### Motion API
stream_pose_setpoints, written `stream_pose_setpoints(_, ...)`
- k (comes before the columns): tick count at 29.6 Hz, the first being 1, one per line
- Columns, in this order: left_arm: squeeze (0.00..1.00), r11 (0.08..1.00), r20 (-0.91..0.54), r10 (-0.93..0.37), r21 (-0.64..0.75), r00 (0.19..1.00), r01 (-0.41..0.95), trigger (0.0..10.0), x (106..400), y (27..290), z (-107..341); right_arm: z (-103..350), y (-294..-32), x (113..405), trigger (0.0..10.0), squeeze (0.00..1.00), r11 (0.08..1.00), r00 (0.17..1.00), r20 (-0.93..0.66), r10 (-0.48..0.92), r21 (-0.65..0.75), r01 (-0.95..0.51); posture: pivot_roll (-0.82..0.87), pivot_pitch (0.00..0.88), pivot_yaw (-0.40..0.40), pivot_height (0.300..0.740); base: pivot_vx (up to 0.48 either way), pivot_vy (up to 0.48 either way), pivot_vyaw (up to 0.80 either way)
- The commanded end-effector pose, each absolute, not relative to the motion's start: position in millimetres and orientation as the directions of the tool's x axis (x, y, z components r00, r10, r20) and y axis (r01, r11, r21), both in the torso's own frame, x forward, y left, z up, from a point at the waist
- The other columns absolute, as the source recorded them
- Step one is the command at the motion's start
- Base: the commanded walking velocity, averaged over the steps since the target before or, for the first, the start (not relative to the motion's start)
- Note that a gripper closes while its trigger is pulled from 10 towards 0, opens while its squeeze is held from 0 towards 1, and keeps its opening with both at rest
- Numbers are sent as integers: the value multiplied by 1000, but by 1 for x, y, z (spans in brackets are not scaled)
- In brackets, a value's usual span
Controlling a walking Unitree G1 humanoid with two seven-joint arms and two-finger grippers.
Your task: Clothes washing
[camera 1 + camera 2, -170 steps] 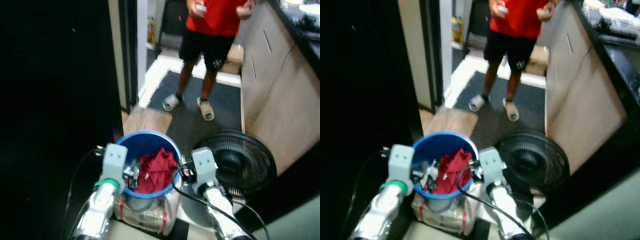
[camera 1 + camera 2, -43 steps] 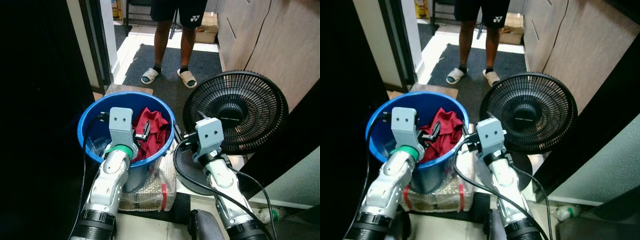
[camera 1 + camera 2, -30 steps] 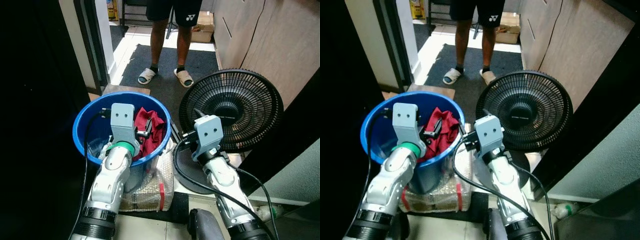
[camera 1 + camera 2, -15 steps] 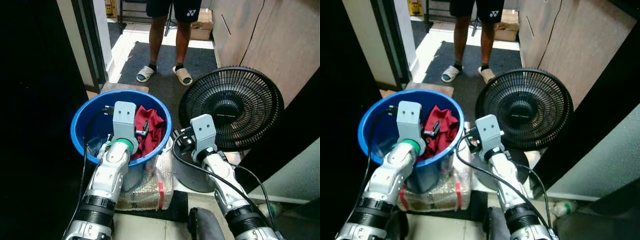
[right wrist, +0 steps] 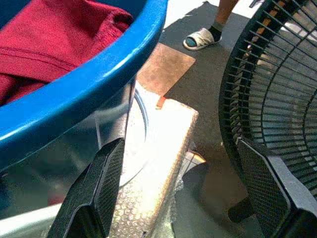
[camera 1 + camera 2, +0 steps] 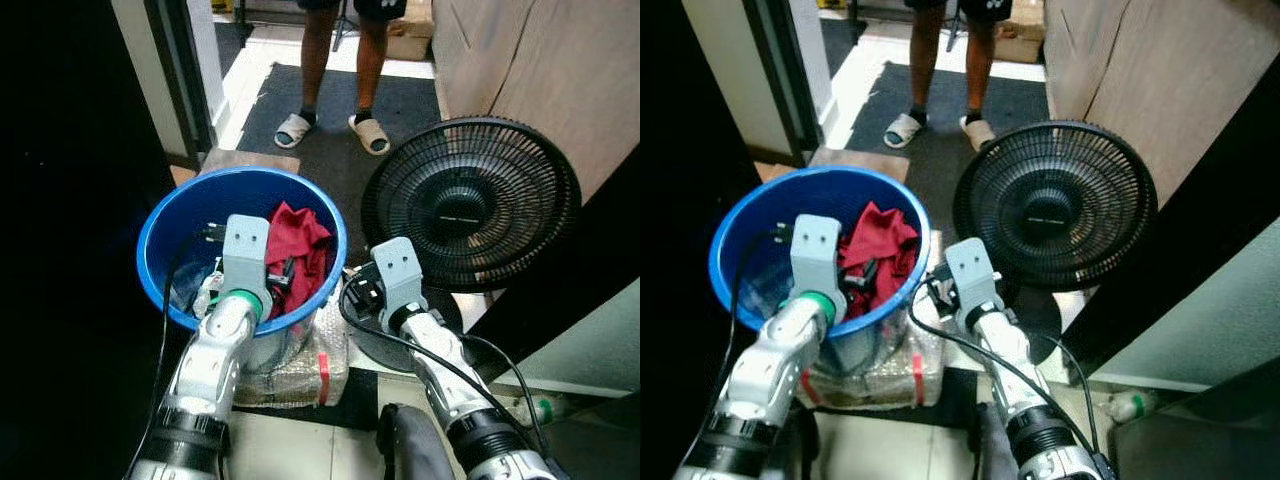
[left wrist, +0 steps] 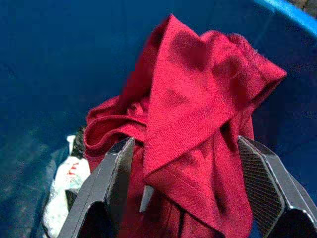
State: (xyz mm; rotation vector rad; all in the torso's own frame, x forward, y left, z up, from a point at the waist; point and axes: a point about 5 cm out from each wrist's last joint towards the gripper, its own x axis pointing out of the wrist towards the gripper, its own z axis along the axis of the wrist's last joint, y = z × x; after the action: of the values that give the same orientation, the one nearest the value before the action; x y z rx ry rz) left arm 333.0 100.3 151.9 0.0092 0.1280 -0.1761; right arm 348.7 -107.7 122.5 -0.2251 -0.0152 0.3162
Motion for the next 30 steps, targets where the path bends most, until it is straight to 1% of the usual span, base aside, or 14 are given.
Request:
stream_pose_setpoints(1, 0, 979, -210, -199, -9, 957, 202, 10000, 326, 96, 134, 107, -111, 344, 10000, 0, 924, 949, -85, 302, -219, -314, 131, 214, 6, 517, 0, 0, 0)
stream_pose_setpoints(4, 0, 977, -294, -214, -47, 932, 209, 10000, 321, 90, 117, 99, -118, 341, 10000, 0, 928, 952, -133, 276, -221, -300, 119, 218, 17, 517, 0, 0, 0)
stream_pose_setpoints(10, 0, 977, -340, -209, -46, 917, 206, 10000, 320, 88, 108, 95, -120, 339, 10000, 0, 928, 951, -150, 270, -224, -298, 103, 209, 24, 517, 0, 0, 0)
stream_pose_setpoints(12, 0, 979, -407, -182, 6, 895, 202, 10000, 318, 93, 94, 89, -120, 336, 10000, 0, 924, 948, -168, 271, -232, -305, 91, 193, 26, 517, 0, 0, 0)
stream_pose_setpoints(14, 0, 979, -441, -152, 56, 884, 196, 10000, 317, 99, 85, 85, -120, 333, 10000, 0, 916, 943, -187, 276, -245, -317, 90, 188, 26, 517, 0, 0, 0)
stream_pose_setpoints(19, 0, 972, -469, -110, 134, 876, 194, 10000, 315, 112, 76, 78, -118, 330, 10000, 0, 880, 913, -247, 323, -275, -386, 92, 175, 25, 517, 0, 0, 0)
stream_pose_setpoints(23, 0, 968, -473, -96, 159, 876, 192, 10000, 315, 117, 75, 76, -121, 330, 10000, 0, 875, 914, -263, 310, -298, -382, 95, 171, 25, 517, 0, 0, 0)
stream_pose_setpoints(25, 0, 970, -454, -69, 176, 888, 166, 10000, 315, 129, 80, 77, -125, 333, 10000, 0, 869, 926, -258, 274, -347, -354, 96, 168, 25, 517, 0, 0, 0)
stream_pose_setpoints(27, 0, 970, -454, -69, 176, 888, 166, 10000, 315, 129, 80, 77, -125, 333, 10000, 0, 869, 926, -258, 274, -347, -354, 96, 168, 25, 517, 0, 0, 0)
stream_pose_setpoints(30, 0, 980, -389, -69, 147, 919, 135, 10000, 318, 140, 96, 74, -128, 334, 10000, 0, 873, 922, -290, 258, -340, -351, 102, 162, 24, 517, 0, 0, 0)
